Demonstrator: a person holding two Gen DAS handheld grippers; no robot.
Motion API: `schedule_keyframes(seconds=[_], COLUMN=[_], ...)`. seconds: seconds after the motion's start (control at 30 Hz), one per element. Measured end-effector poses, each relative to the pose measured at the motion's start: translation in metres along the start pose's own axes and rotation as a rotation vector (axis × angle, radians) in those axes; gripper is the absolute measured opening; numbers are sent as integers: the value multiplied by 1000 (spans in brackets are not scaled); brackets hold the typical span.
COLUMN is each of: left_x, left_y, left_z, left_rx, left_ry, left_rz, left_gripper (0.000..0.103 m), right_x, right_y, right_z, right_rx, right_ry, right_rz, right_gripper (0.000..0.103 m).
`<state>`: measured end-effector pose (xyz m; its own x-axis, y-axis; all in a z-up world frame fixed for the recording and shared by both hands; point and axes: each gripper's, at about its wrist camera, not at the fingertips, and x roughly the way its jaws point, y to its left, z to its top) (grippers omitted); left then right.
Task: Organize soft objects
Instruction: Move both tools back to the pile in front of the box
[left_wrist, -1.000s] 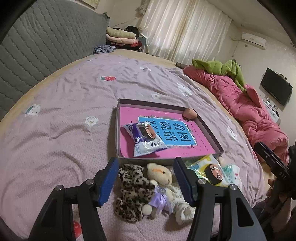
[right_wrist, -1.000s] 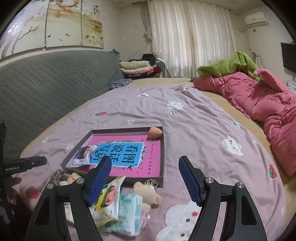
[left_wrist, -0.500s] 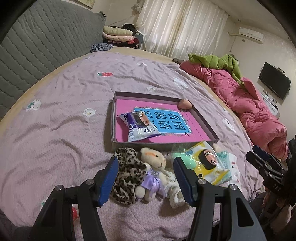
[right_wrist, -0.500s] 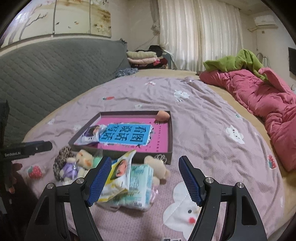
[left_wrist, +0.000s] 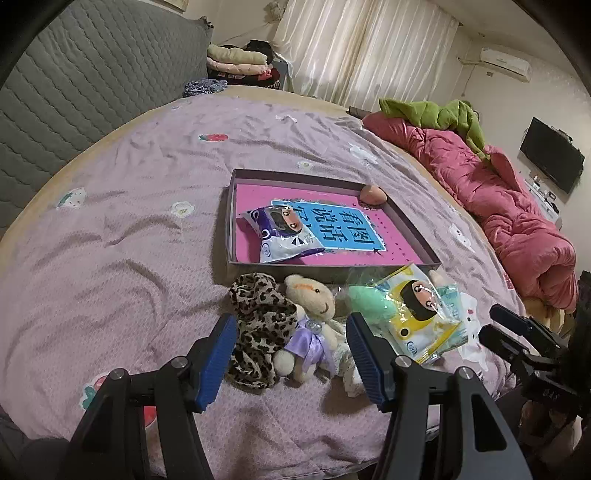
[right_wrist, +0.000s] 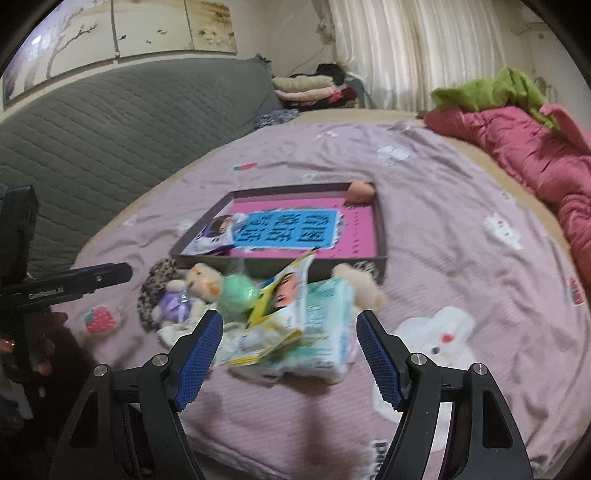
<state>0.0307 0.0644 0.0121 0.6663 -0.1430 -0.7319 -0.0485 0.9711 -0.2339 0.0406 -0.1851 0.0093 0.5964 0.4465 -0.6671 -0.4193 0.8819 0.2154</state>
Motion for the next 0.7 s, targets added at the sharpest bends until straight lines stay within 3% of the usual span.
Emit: schedule_keyframes(seconds=[0.13,0.33,0.7], left_x=[4,10,30], left_y=[3,10,18], left_z=[-2,-2,-2], left_rx=[-2,-18,-42], left_ry=[13,28,70], left_rz=[12,15,7], left_gripper=[61,61,61], right_x=[15,32,57], right_y=[1,-5,2], right_z=[-3,-5,-1], right_rx=[26,81,88], right_ry=[58,107,139], right_rz=[22,50,68], right_gripper=[75,57,54])
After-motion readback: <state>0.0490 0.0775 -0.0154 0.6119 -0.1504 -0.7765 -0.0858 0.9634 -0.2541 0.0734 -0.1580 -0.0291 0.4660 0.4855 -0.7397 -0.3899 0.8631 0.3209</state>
